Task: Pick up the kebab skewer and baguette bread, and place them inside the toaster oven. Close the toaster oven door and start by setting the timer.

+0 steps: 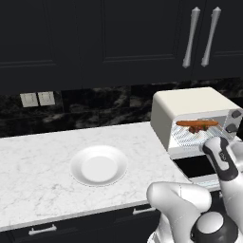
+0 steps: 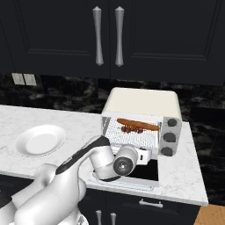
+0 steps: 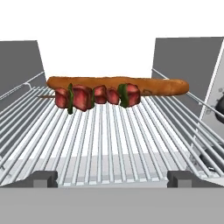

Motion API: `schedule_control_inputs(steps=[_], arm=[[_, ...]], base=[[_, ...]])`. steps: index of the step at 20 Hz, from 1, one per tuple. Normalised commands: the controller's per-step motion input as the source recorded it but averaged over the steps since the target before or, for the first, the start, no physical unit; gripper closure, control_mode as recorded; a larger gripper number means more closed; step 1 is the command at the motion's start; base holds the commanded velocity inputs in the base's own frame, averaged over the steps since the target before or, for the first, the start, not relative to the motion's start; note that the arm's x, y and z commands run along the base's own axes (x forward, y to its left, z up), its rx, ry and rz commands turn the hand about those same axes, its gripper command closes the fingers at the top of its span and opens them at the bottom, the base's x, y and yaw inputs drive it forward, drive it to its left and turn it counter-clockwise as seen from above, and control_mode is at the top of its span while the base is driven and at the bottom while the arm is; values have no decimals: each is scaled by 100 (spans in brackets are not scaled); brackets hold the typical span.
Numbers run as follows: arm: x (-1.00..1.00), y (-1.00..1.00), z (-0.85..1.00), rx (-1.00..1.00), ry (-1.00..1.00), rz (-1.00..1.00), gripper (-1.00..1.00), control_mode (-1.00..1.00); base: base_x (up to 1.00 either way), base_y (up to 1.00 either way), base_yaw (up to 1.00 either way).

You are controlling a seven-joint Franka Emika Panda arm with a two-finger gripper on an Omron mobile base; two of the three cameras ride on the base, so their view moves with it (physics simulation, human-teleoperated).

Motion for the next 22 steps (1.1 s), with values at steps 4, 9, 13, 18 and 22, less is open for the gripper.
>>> schedule_control_inputs(steps=[4, 9, 13, 18, 22], arm=[[18, 4, 0, 0, 0, 0, -100, -100], [17, 3, 0, 0, 0, 0, -100, -100], [21, 5, 0, 0, 0, 0, -100, -100], [23, 3, 0, 0, 0, 0, -100, -100], [24, 4, 0, 0, 0, 0, -100, -100]], base=[[0, 0, 0], [0, 0, 0], [0, 0, 0], [0, 0, 0], [0, 0, 0]])
